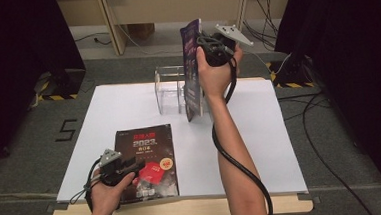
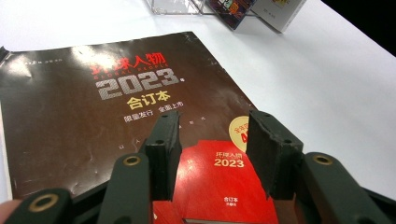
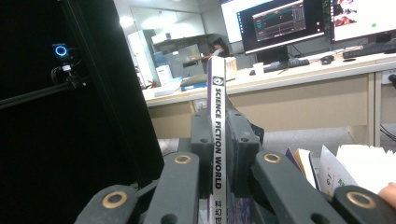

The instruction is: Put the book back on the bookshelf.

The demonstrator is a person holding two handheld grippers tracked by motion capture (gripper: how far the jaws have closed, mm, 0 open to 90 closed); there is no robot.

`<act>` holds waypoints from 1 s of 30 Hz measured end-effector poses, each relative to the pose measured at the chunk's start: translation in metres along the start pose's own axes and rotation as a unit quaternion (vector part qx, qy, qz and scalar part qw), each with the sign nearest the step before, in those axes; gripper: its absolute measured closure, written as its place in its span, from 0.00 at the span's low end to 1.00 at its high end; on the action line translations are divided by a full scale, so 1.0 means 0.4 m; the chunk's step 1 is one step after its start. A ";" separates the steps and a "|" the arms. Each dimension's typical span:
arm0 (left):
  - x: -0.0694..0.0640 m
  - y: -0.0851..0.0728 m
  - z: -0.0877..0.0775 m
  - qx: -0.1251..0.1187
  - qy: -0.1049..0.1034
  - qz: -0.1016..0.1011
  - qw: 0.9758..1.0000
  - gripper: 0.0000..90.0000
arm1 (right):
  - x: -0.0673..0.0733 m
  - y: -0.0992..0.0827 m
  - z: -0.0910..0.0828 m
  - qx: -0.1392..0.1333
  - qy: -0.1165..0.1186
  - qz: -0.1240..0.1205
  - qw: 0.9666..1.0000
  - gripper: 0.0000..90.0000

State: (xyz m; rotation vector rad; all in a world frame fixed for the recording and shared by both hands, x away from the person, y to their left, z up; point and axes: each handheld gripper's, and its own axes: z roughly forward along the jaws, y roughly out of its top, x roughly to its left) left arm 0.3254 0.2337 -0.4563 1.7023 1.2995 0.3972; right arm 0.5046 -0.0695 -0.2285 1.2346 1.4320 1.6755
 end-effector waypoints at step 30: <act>0.005 0.000 -0.001 0.000 0.001 -0.001 1.000 0.60 | -0.011 -0.030 0.067 0.011 -0.012 0.005 1.000 0.93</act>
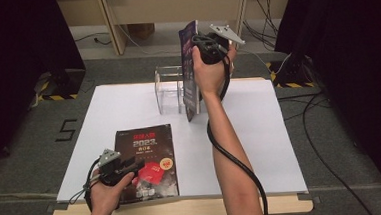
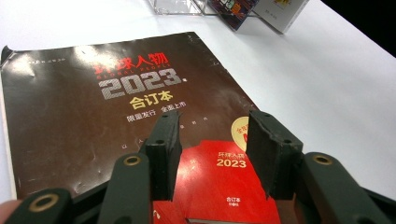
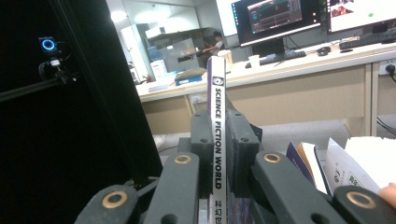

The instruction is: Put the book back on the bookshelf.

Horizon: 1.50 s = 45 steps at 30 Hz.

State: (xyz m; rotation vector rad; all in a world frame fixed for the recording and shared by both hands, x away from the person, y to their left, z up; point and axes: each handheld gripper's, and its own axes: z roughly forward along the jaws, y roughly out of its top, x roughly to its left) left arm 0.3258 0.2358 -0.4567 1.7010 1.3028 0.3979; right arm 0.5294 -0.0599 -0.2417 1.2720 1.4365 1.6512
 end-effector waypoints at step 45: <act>0.007 -0.007 0.003 0.004 -0.001 -0.003 1.000 0.60 | -0.034 -0.114 0.117 0.036 -0.043 -0.011 0.998 0.93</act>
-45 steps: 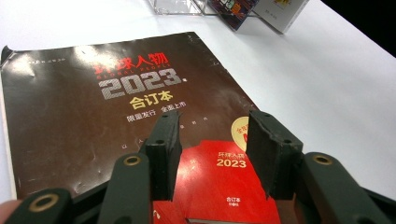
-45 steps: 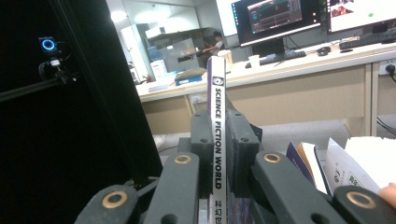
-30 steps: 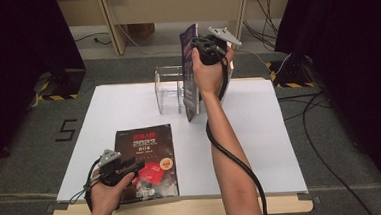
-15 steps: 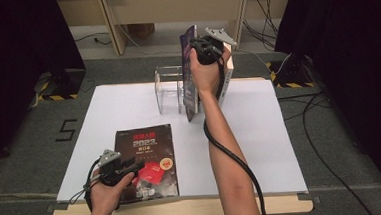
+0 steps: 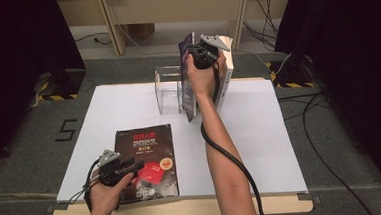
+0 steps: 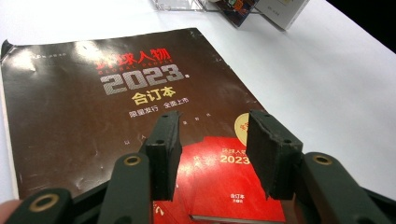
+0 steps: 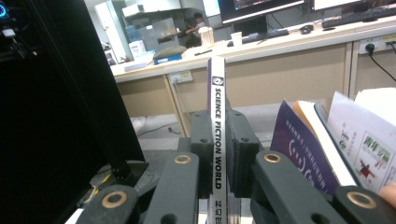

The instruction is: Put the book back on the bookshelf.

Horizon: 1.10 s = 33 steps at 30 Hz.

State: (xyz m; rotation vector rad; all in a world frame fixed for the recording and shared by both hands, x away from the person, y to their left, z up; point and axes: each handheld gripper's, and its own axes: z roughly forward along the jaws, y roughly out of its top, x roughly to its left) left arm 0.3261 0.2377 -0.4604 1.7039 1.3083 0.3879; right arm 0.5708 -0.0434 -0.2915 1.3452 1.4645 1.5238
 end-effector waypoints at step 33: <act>-0.007 -0.006 0.004 0.004 -0.003 0.000 1.000 0.60 | -0.013 -0.059 -0.144 -0.006 0.007 -0.008 1.000 0.89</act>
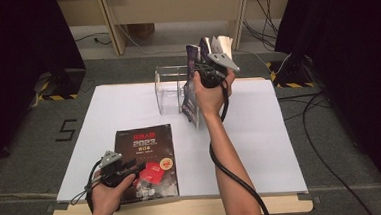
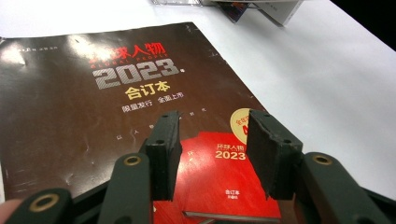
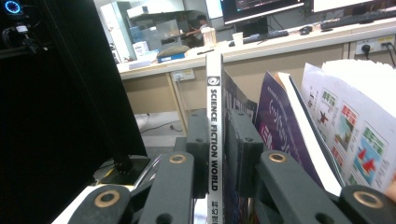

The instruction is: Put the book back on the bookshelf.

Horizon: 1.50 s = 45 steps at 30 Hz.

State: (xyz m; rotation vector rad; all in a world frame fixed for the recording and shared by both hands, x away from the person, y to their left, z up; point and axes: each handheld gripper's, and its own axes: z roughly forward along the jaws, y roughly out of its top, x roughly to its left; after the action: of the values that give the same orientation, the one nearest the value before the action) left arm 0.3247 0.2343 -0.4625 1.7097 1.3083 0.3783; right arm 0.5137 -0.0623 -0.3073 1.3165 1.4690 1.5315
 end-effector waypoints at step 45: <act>-0.011 -0.001 0.002 0.000 -0.002 0.003 1.000 0.60 | 0.011 -0.073 -0.180 0.101 -0.053 0.013 0.993 0.81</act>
State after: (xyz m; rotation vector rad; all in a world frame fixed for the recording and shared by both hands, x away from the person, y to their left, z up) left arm 0.3234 0.2301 -0.4619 1.7145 1.3008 0.3770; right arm 0.4394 -0.0770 -0.3256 1.5145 1.5761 1.3342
